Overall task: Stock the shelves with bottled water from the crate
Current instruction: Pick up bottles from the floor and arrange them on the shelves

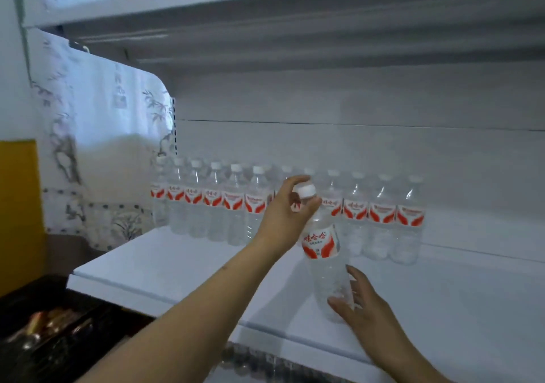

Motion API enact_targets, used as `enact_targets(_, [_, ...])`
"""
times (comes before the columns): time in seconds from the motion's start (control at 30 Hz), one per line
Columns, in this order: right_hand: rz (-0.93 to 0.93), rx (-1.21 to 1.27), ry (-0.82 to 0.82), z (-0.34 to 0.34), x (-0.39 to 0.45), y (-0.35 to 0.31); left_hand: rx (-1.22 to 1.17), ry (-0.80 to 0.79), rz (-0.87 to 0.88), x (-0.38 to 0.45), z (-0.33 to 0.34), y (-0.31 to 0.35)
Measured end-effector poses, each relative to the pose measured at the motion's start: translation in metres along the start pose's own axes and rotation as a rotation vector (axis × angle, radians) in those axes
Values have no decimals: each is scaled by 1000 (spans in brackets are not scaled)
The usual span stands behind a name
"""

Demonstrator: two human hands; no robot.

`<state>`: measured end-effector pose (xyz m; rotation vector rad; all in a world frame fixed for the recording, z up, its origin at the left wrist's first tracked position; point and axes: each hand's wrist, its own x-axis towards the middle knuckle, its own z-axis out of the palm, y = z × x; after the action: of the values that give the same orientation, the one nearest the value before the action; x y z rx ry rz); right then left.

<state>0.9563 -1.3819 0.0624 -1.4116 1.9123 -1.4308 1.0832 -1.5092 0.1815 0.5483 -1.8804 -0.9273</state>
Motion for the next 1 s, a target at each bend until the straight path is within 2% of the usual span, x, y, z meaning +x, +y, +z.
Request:
enact_targets(0.2, [-17,-154,-86,47,87,9,219,-203,109,62,-27,-29])
enact_targets(0.3, [30,-187,-36,66,122,19,634,-327,269,89,-39,-41])
enact_targets(0.37, [40,-271,34,76,143,24,965,-295,391,106,-49,-51])
enact_targets(0.47, [38,-361,58,89,168,24,1180,-254,471,126,-57,-67])
enact_targets(0.63, [-8,-327,90,117,190,24,1335,-229,440,147,-63,-85])
enact_targets(0.73, [-16,-346,126,123,192,22,1320,-223,414,157,-63,-91])
enact_targets(1.0, [50,-297,81,125,200,16,1234,-222,371,160,-65,-97])
